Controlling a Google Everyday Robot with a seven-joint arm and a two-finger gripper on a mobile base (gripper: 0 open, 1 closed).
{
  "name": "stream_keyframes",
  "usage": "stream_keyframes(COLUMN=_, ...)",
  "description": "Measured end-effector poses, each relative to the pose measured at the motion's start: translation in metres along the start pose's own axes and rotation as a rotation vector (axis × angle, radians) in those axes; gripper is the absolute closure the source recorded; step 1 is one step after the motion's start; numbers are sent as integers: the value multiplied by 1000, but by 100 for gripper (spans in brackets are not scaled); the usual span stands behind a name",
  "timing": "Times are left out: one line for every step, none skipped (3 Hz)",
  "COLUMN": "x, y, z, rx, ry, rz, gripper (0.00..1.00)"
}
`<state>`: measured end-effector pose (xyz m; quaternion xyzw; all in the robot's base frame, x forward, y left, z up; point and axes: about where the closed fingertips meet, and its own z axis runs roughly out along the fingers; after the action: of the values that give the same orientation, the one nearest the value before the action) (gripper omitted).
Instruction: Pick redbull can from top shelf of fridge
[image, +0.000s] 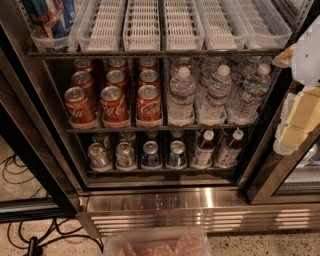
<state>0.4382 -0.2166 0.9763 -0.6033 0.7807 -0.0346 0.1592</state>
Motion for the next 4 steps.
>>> stream_keyframes(x=0, y=0, z=0, rx=0, ry=0, rz=0, gripper=0)
stream_keyframes(x=-16, y=3, z=9, rx=13, ry=-54, rz=28, gripper=0)
stream_keyframes(x=-71, y=8, z=33, rx=32, ry=-171, rz=41, gripper=0)
stream_keyframes(x=-122, y=-8, z=48, rx=82, ry=-281, rz=24, gripper=0)
